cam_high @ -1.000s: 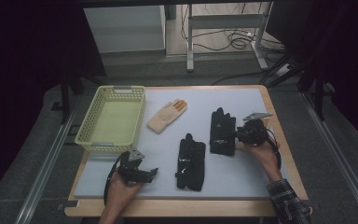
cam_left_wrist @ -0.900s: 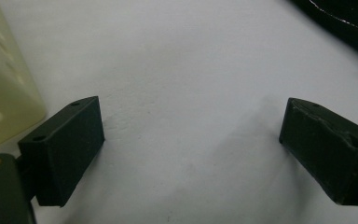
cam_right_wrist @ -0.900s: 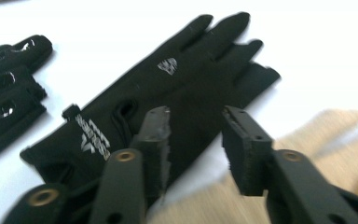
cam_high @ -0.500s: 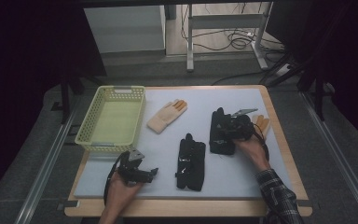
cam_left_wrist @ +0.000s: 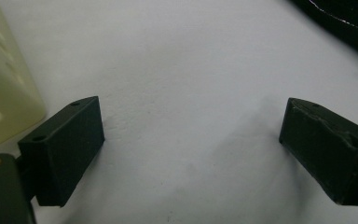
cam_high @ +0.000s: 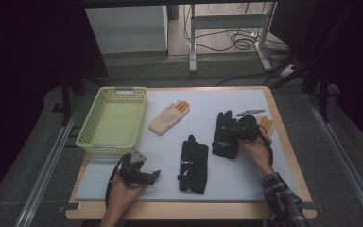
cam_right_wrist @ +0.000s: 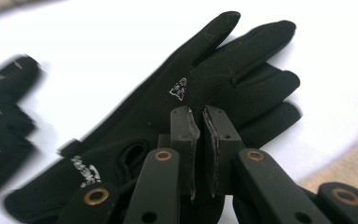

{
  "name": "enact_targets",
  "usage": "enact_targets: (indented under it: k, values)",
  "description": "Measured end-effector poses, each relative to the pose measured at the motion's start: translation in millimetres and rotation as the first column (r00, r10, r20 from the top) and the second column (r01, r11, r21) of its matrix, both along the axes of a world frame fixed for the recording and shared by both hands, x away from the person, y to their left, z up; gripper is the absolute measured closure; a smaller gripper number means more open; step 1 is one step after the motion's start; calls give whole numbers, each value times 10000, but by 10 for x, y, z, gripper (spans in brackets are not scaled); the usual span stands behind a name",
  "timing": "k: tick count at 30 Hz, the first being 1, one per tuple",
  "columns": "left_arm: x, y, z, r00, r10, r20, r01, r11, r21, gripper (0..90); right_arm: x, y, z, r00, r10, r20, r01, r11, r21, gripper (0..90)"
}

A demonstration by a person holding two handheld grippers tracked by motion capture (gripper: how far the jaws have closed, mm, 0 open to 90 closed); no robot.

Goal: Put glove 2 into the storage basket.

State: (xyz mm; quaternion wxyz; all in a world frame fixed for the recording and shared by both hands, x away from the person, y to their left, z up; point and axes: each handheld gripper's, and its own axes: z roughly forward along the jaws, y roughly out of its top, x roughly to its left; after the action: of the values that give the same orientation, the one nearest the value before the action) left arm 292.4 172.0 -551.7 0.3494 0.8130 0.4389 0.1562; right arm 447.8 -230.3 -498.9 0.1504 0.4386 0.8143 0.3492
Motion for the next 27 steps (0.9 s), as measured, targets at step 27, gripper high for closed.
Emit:
enact_targets:
  k: [27]
  values:
    - [-1,-2,0,10000,19,21,-19,10000,-12,67,-959,571,578,9888,1477,204,-1484,9613,2320,813]
